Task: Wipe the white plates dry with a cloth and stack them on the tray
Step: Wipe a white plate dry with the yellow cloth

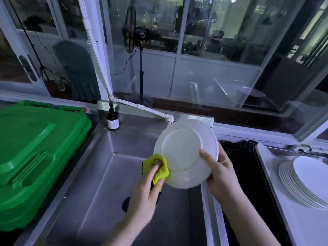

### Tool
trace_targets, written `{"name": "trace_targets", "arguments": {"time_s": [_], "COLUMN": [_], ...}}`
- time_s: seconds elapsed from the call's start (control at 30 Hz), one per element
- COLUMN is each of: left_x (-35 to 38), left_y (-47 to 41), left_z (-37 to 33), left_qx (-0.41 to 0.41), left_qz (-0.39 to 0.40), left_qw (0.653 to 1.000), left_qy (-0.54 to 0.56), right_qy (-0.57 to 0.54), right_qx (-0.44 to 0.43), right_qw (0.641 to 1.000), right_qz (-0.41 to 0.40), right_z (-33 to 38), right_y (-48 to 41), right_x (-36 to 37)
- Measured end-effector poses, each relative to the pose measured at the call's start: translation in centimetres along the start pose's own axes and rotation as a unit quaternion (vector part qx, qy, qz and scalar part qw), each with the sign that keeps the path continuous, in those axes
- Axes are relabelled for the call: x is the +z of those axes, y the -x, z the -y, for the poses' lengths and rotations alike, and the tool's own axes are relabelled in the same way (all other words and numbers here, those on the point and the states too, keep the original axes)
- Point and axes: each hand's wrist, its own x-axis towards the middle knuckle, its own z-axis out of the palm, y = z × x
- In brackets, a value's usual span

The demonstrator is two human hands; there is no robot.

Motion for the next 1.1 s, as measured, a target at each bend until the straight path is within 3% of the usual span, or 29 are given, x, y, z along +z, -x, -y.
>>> {"name": "trace_targets", "arguments": {"time_s": [0.1,0.27,0.47,0.63,0.7,0.83,0.97,1.1], "left_x": [0.2,-0.1,2.5,2.4,1.8,0.8,2.1,2.7], "left_y": [0.7,-1.7,-0.2,-1.2,-1.7,-1.5,-0.7,-1.8], "left_z": [-0.1,-0.4,-2.1,-2.9,-2.3,-0.7,-2.2,-4.3], "left_qx": [0.008,-0.013,0.197,0.28,0.267,0.211,0.272,0.265], "left_qz": [0.009,-0.06,-0.046,0.015,0.001,-0.051,0.026,0.06], "left_qw": [1.0,0.998,0.973,0.931,0.929,0.961,0.94,0.927], "left_qy": [0.006,-0.016,-0.11,-0.234,-0.255,-0.173,-0.202,-0.259], "right_qy": [-0.021,-0.036,-0.082,-0.115,-0.116,-0.12,-0.109,-0.114], "right_qx": [0.002,0.016,0.03,0.083,0.08,0.053,0.058,0.105], "right_qw": [1.0,0.999,0.994,0.987,0.986,0.985,0.986,0.982], "right_qz": [-0.01,-0.002,-0.067,-0.081,-0.089,-0.11,-0.116,-0.112], "right_z": [0.3,0.8,0.4,-0.4,0.0,0.9,0.0,-1.1], "right_y": [-0.6,-1.0,-1.5,-1.2,-1.4,-2.0,-1.5,-0.5], "right_x": [-0.1,0.8,2.7,3.3,2.8,2.0,2.9,3.7]}}
